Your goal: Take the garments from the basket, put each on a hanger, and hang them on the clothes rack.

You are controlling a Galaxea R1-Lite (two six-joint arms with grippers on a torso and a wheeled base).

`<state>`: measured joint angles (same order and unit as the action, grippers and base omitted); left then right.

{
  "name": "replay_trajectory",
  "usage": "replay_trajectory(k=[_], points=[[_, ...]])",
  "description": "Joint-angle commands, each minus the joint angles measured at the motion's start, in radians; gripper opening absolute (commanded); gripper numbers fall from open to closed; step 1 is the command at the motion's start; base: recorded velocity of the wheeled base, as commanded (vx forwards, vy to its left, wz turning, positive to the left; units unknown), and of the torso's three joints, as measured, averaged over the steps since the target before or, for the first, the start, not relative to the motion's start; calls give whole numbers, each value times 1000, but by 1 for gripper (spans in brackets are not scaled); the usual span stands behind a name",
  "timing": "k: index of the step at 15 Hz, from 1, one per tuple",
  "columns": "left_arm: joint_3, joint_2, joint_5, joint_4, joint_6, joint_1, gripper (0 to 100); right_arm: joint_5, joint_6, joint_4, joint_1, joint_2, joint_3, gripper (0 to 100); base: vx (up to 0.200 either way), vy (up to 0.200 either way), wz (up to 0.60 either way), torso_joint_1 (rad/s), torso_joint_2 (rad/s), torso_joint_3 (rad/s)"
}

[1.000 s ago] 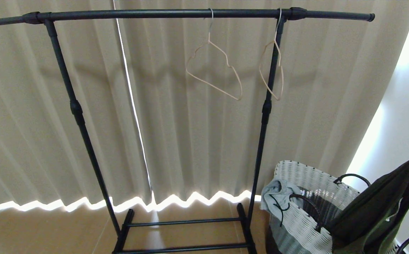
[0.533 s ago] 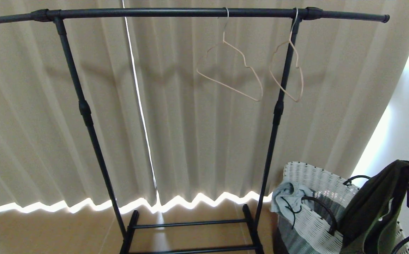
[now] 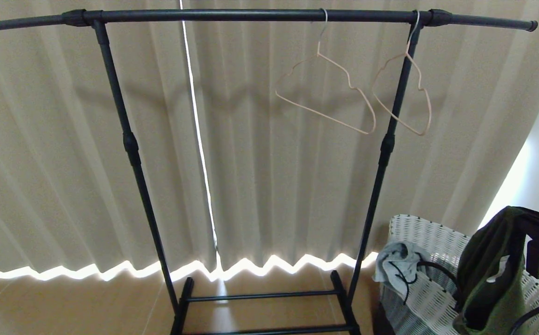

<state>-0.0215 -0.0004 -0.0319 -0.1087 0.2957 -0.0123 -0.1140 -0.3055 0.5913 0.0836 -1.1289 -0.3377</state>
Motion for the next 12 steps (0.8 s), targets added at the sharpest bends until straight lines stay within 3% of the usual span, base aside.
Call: replay_trajectory(k=[1,4,6,7,9,11,12], points=[[0,0,29,1,13,0,100,5,2,1,88,-11,-23,0,0,0,0,0,0,0],[-86,2,130,9,36,-3,100,65,23,1,133,-11,-66,0,0,0,0,0,0,0],[-278,148,274,9,36,-17,100,140,91,2,160,-11,-93,0,0,0,0,0,0,0],[-288,160,282,9,36,-17,100,145,97,2,160,-11,-95,0,0,0,0,0,0,0],[-456,435,422,11,43,-18,100,192,210,-1,196,-15,-144,0,0,0,0,0,0,0],[-488,586,472,30,74,-47,100,195,238,1,220,-48,-175,0,0,0,0,0,0,0],[-488,688,472,66,115,-106,100,195,256,1,234,-63,-192,0,0,0,0,0,0,0]])
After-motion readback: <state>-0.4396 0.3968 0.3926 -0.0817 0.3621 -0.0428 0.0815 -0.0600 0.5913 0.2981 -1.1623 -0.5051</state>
